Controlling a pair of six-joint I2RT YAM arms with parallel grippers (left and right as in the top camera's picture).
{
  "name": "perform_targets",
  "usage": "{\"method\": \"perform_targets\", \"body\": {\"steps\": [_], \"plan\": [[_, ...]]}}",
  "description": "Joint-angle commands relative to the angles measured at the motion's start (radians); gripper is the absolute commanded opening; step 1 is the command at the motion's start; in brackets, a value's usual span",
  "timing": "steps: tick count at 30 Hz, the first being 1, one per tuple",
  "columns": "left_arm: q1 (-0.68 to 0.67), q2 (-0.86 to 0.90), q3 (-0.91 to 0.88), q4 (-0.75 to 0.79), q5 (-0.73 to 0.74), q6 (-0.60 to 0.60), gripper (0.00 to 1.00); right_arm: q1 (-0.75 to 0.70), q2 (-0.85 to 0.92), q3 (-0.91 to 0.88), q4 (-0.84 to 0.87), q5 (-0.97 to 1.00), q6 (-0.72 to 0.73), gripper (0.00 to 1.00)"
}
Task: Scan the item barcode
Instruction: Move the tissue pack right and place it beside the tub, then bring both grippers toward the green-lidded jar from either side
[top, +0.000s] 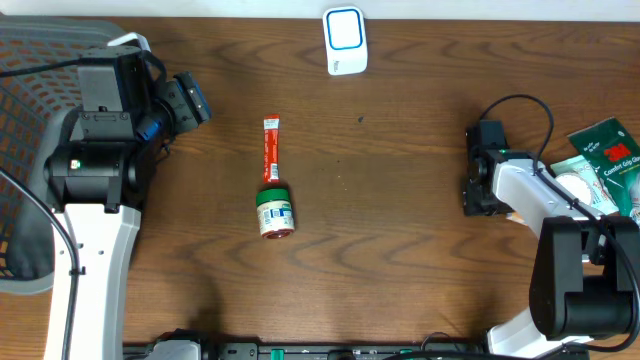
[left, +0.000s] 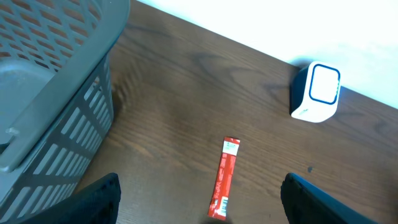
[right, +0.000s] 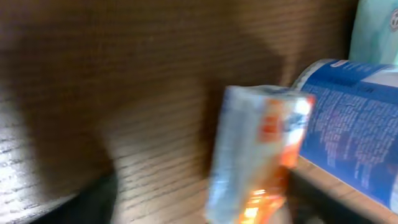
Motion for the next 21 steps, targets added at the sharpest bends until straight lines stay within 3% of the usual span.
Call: {"method": "perform_targets", "body": {"steps": [1, 14, 17, 21], "plan": [[0.004, 0.001, 0.005, 0.000, 0.002, 0.013, 0.82, -0.018, -0.003, -0.003, 0.007, 0.012, -0.020, 0.99], [0.004, 0.001, 0.005, 0.000, 0.002, 0.013, 0.82, 0.030, -0.100, 0.045, -0.054, -0.036, -0.039, 0.99], [0.004, 0.001, 0.005, 0.000, 0.002, 0.013, 0.82, 0.049, -0.156, 0.048, -0.043, -0.257, -0.040, 0.99], [0.004, 0.001, 0.005, 0.000, 0.002, 0.013, 0.82, 0.077, -0.241, 0.048, 0.041, -0.692, -0.040, 0.99]]}}
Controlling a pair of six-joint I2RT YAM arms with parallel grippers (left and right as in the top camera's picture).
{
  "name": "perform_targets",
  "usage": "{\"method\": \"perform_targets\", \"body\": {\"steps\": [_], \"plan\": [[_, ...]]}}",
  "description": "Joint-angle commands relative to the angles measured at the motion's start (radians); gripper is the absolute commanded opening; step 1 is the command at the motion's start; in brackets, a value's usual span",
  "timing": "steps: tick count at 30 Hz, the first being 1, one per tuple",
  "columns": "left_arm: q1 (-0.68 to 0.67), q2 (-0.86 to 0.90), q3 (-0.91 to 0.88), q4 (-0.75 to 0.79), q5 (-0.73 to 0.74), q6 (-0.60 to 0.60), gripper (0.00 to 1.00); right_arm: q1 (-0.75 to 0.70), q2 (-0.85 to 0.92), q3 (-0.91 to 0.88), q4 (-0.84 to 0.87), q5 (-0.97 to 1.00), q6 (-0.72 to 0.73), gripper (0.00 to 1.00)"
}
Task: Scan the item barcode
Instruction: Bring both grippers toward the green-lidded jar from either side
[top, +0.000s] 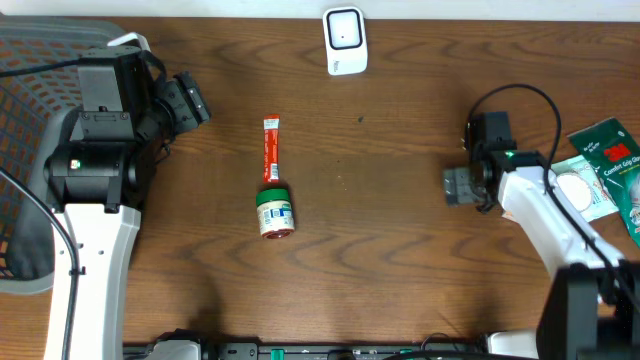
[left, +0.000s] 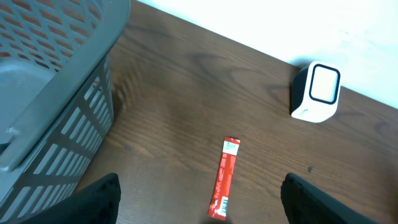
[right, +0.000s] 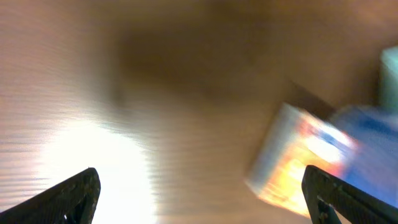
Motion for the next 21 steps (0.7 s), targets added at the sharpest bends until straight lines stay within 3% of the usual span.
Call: {"method": "perform_targets", "body": {"steps": [1, 4, 7, 10, 13, 21], "plan": [[0.004, 0.001, 0.005, 0.000, 0.002, 0.013, 0.82, 0.031, -0.079, 0.025, 0.067, -0.489, -0.010, 0.99], [0.004, 0.001, 0.005, 0.000, 0.002, 0.013, 0.82, 0.045, -0.111, 0.025, 0.127, -0.820, 0.011, 0.99], [0.004, 0.001, 0.005, 0.000, 0.002, 0.013, 0.82, 0.071, -0.112, 0.025, 0.175, -1.016, 0.047, 0.99], [0.004, 0.001, 0.005, 0.000, 0.002, 0.013, 0.82, 0.125, -0.112, 0.025, 0.187, -0.982, 0.143, 0.92], [0.004, 0.001, 0.005, 0.000, 0.002, 0.013, 0.82, 0.212, -0.112, 0.025, 0.203, -0.851, 0.221, 0.91], [0.004, 0.001, 0.005, 0.000, 0.002, 0.013, 0.82, 0.441, -0.112, 0.025, 0.300, -0.609, 0.417, 0.98]]}}
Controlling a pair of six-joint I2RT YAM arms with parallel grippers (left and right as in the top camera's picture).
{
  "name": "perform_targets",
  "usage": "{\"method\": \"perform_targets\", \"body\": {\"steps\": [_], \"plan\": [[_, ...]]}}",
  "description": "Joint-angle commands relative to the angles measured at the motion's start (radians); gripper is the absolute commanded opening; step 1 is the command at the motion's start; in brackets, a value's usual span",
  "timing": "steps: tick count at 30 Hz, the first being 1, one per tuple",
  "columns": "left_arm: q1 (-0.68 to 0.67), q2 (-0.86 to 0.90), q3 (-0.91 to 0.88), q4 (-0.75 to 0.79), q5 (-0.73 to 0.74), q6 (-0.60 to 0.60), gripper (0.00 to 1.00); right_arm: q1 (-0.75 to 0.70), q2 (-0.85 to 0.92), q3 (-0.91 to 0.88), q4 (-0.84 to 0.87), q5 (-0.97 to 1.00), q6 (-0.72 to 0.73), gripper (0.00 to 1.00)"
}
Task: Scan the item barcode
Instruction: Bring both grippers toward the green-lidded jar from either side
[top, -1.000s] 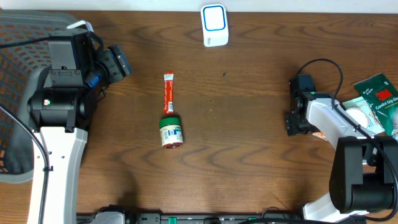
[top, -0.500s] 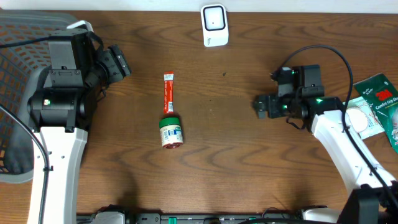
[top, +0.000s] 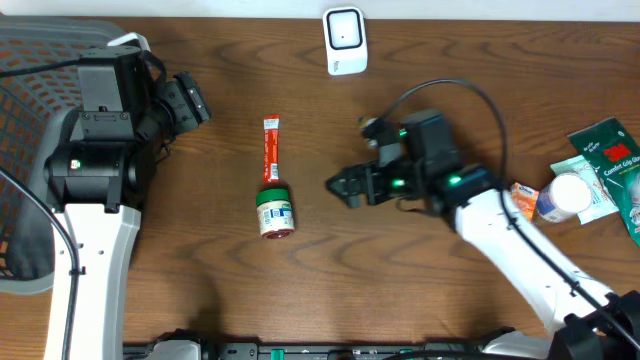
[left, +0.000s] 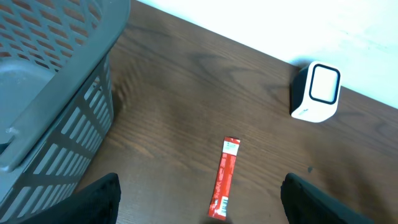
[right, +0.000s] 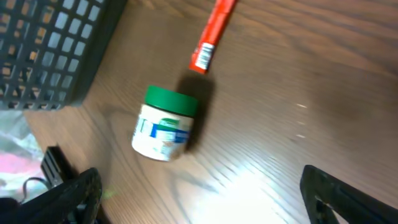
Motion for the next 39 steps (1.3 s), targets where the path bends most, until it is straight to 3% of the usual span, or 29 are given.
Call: {"method": "perform_targets", "body": {"steps": [1, 7, 16, 21, 22, 23, 24, 26, 39], "plan": [[0.004, 0.001, 0.005, 0.000, 0.002, 0.013, 0.82, 0.074, -0.010, 0.014, 0.027, 0.133, 0.118, 0.99], [0.004, 0.001, 0.005, 0.000, 0.002, 0.013, 0.82, 0.154, -0.010, 0.014, 0.035, 0.272, 0.138, 0.99], [0.004, 0.001, 0.005, 0.001, 0.003, 0.011, 0.82, 0.161, -0.010, 0.013, 0.019, 0.282, 0.138, 0.99], [0.002, 0.003, 0.003, -0.074, 0.143, -0.006, 0.82, 0.161, -0.010, 0.013, 0.000, 0.279, 0.138, 0.99], [0.000, 0.005, -0.003, -0.093, 0.168, -0.006, 0.77, 0.161, -0.010, 0.013, -0.008, 0.280, 0.138, 0.99], [-0.006, 0.008, -0.013, -0.115, 0.173, -0.006, 0.62, 0.161, -0.010, 0.013, -0.013, 0.279, 0.138, 0.99], [-0.011, 0.011, -0.024, -0.138, 0.171, -0.006, 0.37, 0.161, -0.010, 0.013, -0.015, 0.279, 0.138, 0.99], [-0.025, 0.023, -0.056, -0.176, 0.171, -0.006, 0.09, 0.160, -0.010, 0.013, -0.018, 0.279, 0.139, 0.99], [-0.063, 0.135, -0.282, -0.194, 0.170, -0.005, 0.07, 0.159, 0.026, 0.013, 0.006, 0.192, 0.229, 0.99]]}}
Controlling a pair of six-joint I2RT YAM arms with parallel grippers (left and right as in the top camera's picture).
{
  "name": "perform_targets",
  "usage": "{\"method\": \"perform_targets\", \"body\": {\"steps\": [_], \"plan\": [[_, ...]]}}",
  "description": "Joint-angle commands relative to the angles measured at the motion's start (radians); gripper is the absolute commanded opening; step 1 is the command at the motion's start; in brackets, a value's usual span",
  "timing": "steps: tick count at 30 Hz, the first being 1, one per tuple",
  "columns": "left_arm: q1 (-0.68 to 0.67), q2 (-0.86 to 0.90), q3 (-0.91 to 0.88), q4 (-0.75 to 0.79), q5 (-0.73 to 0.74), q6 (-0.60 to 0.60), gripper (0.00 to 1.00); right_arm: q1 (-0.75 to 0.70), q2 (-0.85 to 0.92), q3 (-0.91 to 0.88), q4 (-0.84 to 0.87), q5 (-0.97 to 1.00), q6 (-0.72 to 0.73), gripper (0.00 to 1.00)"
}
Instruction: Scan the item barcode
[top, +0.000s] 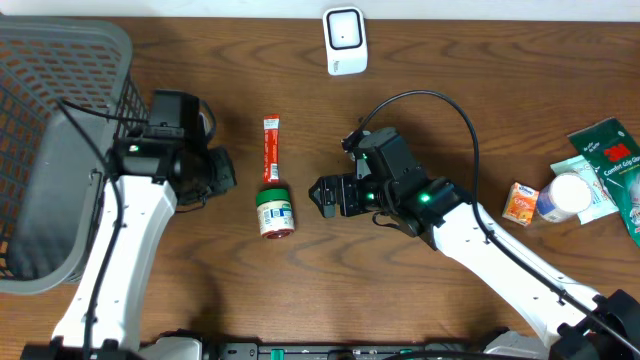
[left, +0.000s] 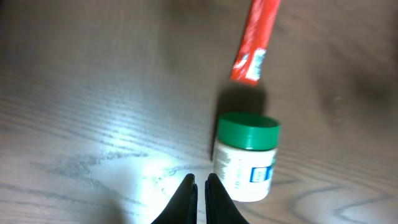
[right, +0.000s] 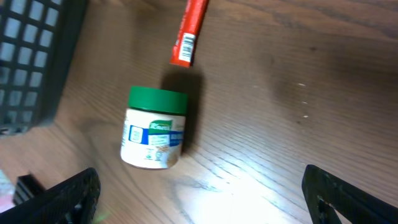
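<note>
A white jar with a green lid (top: 275, 212) lies on its side mid-table, lid toward a red sachet (top: 270, 148). The white scanner (top: 344, 40) stands at the back edge. My left gripper (top: 222, 172) is shut and empty, just left of the jar. In the left wrist view its fingertips (left: 200, 180) are closed together beside the jar (left: 247, 155), below the sachet (left: 256, 40). My right gripper (top: 325, 195) hovers open right of the jar. The right wrist view has the jar (right: 152, 135) and sachet (right: 188, 31) ahead of the wide-spread gripper (right: 199, 171).
A grey mesh basket (top: 50, 150) fills the left side. At the far right lie an orange box (top: 520, 203), a white bottle (top: 560, 198) and green packets (top: 610, 150). Bare wood lies between the jar and the scanner.
My left arm has come from the back left by the basket to just left of the jar, and its gripper is now shut. The right gripper has edged slightly closer to the jar.
My right gripper was first at the far right beside the orange box, with the scanner lit blue. Then it stood open, off the box, and the scanner was dark. Later it was mid-table facing the jar. Only now has the left arm left its spot.
</note>
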Motion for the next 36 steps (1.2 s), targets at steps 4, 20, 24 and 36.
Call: {"method": "perform_targets", "body": {"steps": [4, 20, 24, 36], "plan": [[-0.002, 0.105, -0.015, 0.014, 0.009, 0.002, 0.07, 0.006, 0.080, 0.013, 0.066, -0.117, 0.050, 0.99], [-0.004, 0.368, -0.047, 0.046, 0.148, 0.074, 0.07, 0.032, 0.270, 0.013, 0.214, -0.195, 0.106, 0.94], [-0.021, 0.375, -0.103, 0.112, 0.219, 0.075, 0.07, 0.033, 0.270, 0.013, 0.199, -0.195, 0.106, 0.91], [-0.141, 0.375, -0.151, 0.192, 0.234, 0.076, 0.09, 0.033, 0.273, 0.000, 0.171, -0.190, 0.106, 0.90]]}}
